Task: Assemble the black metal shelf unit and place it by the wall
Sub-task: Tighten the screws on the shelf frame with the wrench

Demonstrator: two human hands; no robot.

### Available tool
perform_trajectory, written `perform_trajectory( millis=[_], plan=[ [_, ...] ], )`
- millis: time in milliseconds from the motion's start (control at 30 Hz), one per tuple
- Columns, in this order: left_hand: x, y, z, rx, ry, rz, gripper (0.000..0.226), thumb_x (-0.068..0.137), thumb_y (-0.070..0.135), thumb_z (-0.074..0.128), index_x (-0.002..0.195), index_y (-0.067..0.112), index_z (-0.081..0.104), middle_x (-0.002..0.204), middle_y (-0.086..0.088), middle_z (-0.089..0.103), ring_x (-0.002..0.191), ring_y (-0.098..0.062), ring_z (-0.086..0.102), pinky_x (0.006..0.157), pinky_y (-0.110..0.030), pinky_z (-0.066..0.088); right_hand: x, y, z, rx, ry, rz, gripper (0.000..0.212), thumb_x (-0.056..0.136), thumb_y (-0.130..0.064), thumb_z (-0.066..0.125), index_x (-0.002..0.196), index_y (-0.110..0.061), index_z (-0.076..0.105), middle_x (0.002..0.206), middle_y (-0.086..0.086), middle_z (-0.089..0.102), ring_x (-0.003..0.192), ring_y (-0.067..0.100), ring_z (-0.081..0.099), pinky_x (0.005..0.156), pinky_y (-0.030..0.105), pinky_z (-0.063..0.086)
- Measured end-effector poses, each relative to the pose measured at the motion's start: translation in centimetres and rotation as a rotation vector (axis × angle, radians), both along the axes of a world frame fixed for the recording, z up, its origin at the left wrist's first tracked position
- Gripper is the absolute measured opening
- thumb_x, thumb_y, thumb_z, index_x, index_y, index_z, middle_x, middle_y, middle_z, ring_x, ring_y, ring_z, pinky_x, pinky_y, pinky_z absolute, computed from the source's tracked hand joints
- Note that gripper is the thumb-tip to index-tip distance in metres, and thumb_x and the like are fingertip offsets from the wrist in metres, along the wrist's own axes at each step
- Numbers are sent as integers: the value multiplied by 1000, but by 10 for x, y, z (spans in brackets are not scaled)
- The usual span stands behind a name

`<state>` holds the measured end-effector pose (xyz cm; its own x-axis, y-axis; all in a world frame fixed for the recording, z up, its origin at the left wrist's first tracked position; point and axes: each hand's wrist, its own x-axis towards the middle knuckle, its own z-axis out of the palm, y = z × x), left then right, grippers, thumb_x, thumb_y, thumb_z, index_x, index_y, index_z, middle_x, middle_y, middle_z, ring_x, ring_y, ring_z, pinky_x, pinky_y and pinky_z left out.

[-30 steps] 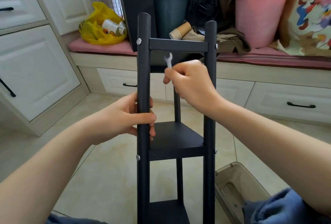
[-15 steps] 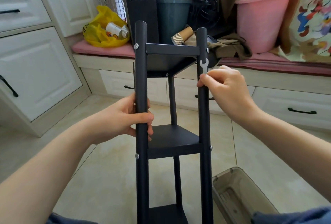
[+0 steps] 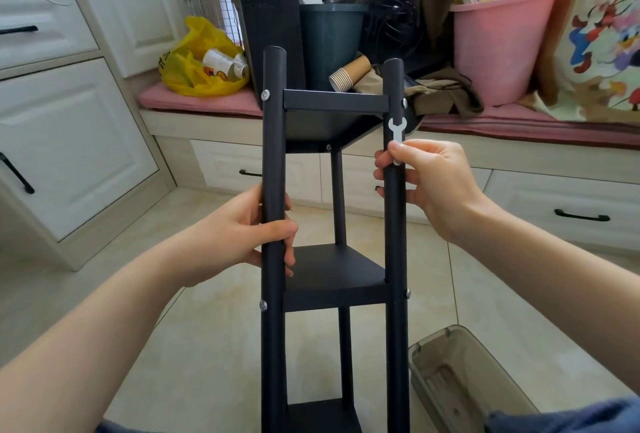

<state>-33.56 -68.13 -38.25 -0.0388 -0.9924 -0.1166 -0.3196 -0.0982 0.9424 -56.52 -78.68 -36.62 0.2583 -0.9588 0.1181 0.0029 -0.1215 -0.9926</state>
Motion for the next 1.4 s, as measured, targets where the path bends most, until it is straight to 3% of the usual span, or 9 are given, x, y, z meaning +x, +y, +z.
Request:
perform_trajectory(
  millis=[133,333,600,800,967,1167,1300,1400],
  plan=[
    [-1,-2,-1,-31,-22,20,28,99,10,59,123,12,44,81,-11,63,78,-33,70,78,-56,61,-1,2,0,-30,-5,-25,30,99,-14,55,74,-6,70,87,6,71,83,23,67,79,47,61],
    [1,-5,-5,-43,-41,58,29,99,8,59,124,15,46,84,-10,65,80,-32,71,76,-55,61,0,8,3,-80,-16,-47,30,97,-13,57,71,-7,71,93,23,70,75,21,66,78,49,61],
    [0,-10,-4,-61,-94,89,28,98,10,60,122,17,48,89,-8,66,86,-25,75,76,-44,63,1,12,9,-207,-2,-68,29,96,-15,59,71,-10,74,79,10,71,74,14,66,71,43,61],
    [3,-13,-4,-41,-120,146,27,97,11,62,120,18,49,101,-8,65,86,-22,76,66,-32,62,4,13,8,-317,29,-58,27,96,-17,60,73,-17,76,83,9,74,80,18,70,76,49,60],
    [11,-14,-5,-38,-134,193,23,97,12,64,114,19,50,109,-10,63,85,-23,76,66,-33,63,7,15,9,-365,25,-6,26,96,-15,60,76,-16,76,84,10,74,85,27,71,80,53,58],
    [24,-12,-6,-50,-149,199,31,98,11,63,122,24,50,112,-12,63,89,-22,76,70,-35,63,10,22,16,-384,-12,107,22,97,-9,58,85,-10,76,93,17,72,89,25,72,74,41,62],
    [29,-12,-7,-39,-177,221,30,98,10,63,121,24,52,113,-9,62,88,-21,76,73,-38,64,15,23,18,-383,-47,138,22,97,-10,58,87,-12,78,97,19,71,96,28,69,77,47,61],
    [32,-13,-8,-52,-380,308,31,94,20,69,119,23,52,116,1,60,87,-21,73,76,-41,63,19,23,17,-385,-45,162,22,97,-10,58,89,-13,78,98,20,71,99,27,68,79,48,60]
  ],
)
